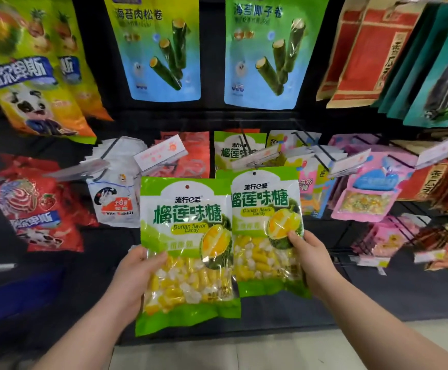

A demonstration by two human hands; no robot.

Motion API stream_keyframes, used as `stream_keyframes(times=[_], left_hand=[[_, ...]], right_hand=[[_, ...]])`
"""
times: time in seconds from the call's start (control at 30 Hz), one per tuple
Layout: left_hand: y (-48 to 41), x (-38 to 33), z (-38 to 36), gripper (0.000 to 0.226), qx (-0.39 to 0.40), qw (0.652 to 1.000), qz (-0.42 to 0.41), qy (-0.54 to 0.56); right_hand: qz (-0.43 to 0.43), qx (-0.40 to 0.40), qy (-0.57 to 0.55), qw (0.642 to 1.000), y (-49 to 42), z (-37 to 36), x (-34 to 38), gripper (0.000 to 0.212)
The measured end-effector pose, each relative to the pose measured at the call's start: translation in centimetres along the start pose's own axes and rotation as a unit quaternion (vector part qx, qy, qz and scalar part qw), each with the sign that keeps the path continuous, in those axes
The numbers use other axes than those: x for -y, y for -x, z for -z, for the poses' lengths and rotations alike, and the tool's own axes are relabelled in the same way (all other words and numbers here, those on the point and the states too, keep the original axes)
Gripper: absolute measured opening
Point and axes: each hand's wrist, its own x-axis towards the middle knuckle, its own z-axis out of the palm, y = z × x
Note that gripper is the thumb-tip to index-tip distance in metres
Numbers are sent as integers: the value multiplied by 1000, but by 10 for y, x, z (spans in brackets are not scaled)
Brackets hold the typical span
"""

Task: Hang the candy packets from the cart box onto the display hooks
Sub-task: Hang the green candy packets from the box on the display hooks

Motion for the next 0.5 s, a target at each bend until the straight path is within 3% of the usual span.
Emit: stream_keyframes(times=[0.13, 0.5], left_hand=[[-4, -5, -7, 4, -3, 1000, 1, 8], [-8, -9, -20, 14, -11, 1000, 19, 4]], right_hand=[[-13, 3, -13, 1000, -14, -3, 0, 14], [-33, 14, -17, 999, -27, 2, -7, 14]])
